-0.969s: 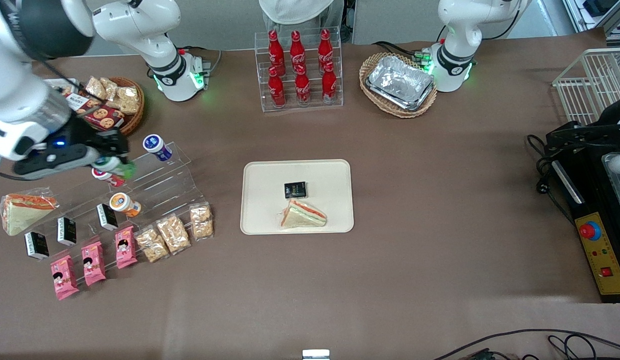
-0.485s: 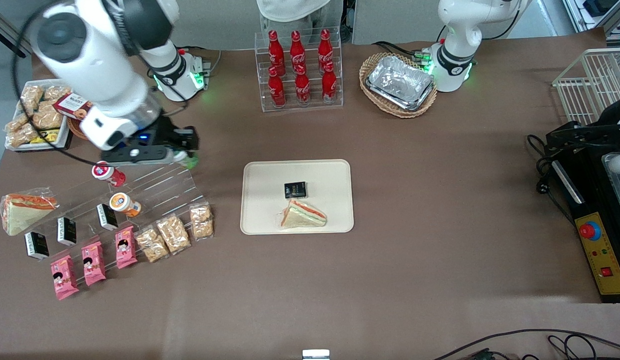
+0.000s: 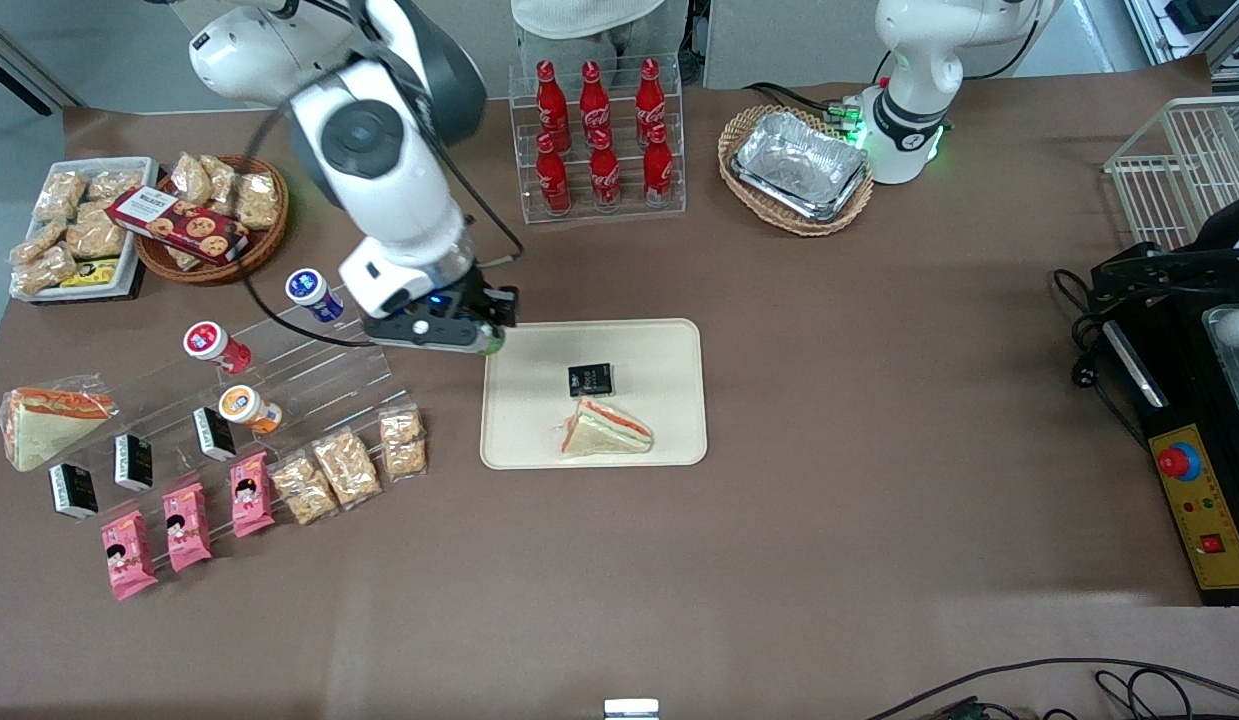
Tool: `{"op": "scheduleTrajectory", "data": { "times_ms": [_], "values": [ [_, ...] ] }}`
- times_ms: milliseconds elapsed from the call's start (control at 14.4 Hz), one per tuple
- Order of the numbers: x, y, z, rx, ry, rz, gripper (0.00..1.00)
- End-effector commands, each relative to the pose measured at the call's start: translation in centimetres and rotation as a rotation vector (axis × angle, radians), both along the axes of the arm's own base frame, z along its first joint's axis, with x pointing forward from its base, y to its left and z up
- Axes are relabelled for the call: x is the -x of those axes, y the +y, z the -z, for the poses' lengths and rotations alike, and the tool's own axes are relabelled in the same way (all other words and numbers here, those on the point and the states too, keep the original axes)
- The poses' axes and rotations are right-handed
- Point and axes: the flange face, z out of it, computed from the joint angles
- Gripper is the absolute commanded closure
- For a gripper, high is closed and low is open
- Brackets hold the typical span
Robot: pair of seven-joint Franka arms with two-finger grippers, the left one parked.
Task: Place green gum on tray
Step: 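Lift the gum jar and carry it over the cream tray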
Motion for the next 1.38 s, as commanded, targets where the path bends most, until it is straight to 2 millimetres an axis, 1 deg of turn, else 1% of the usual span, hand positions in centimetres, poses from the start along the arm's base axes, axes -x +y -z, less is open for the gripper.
{"op": "scheduleTrajectory", "data": {
  "times_ms": [0, 138, 277, 415, 554, 623, 692, 762, 831, 900, 969, 1177, 1315],
  "values": [
    [3.0, -0.5, 7.6, -0.001, -0.030, 0.012, 0.80],
    [4.5, -0.9, 11.9, 0.000, -0.054, -0.010, 0.80],
    [5.5, -0.8, 15.3, -0.006, -0.063, -0.004, 0.80],
    [7.0, 0.4, 19.2, -0.009, -0.071, -0.001, 0.80],
    [7.7, 0.7, 22.6, -0.018, -0.089, 0.002, 0.80],
    [7.7, 0.7, 23.6, -0.018, -0.093, -0.001, 0.80],
    [7.8, 0.6, 24.0, -0.015, -0.091, -0.001, 0.80],
    [7.8, 0.6, 24.0, -0.015, -0.091, -0.001, 0.80],
    [7.8, 0.6, 24.0, -0.015, -0.091, 0.000, 0.71],
    [7.8, 0.6, 24.1, -0.014, -0.090, 0.003, 0.39],
    [7.7, 0.5, 24.1, -0.014, -0.090, 0.009, 0.00],
    [7.3, 0.3, 23.7, -0.017, -0.094, 0.017, 0.00],
    [7.1, 0.0, 23.1, -0.020, -0.097, 0.021, 0.00]
  ]
}}
